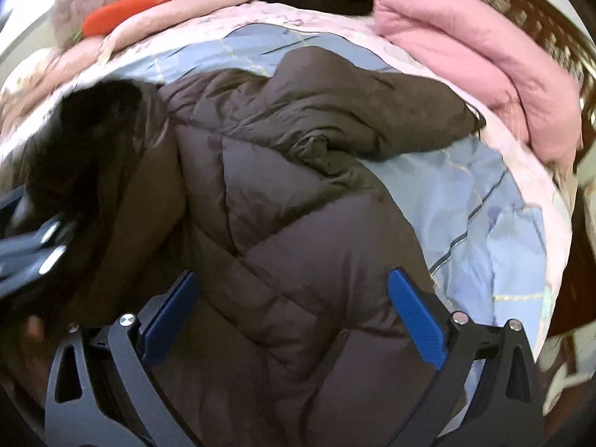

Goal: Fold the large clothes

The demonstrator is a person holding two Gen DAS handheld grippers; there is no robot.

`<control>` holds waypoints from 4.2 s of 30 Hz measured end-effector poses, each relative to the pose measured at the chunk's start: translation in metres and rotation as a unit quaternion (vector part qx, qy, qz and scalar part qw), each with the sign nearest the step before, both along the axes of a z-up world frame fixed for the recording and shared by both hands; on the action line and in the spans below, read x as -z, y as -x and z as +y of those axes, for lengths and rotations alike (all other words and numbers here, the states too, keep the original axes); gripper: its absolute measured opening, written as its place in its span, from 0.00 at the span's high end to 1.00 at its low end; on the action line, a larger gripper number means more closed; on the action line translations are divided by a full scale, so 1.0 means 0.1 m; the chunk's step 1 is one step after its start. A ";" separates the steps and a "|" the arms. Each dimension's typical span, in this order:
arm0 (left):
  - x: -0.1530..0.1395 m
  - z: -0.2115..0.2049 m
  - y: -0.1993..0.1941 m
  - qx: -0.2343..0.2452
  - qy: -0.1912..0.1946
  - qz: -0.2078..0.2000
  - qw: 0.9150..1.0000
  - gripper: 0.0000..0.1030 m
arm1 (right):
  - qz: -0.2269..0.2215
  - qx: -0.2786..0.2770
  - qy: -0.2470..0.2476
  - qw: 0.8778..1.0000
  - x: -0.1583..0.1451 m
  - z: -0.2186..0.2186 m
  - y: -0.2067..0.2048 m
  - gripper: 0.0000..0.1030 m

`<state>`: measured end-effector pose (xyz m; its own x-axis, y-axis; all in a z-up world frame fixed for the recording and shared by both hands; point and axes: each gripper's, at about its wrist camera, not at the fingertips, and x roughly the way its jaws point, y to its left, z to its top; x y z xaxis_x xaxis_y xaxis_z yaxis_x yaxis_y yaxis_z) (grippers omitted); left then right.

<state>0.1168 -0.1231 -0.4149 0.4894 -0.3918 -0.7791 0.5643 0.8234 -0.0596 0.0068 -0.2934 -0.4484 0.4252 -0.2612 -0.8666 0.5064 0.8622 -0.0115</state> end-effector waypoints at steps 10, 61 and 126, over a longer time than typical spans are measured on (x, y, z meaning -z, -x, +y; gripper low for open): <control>-0.73 1.90 -0.10 -0.272 0.083 -0.034 0.958 0.02 | -0.075 -0.032 0.002 0.997 -0.70 0.53 -0.76 0.01; 1.01 2.32 -0.41 -0.376 0.068 -0.031 0.923 0.02 | -0.127 -0.359 0.011 0.924 0.08 1.47 -1.12 0.01; 0.92 -0.64 -0.47 -0.241 -0.079 -0.043 0.966 0.02 | -0.374 0.164 -0.266 0.873 -0.63 -3.06 -1.01 0.90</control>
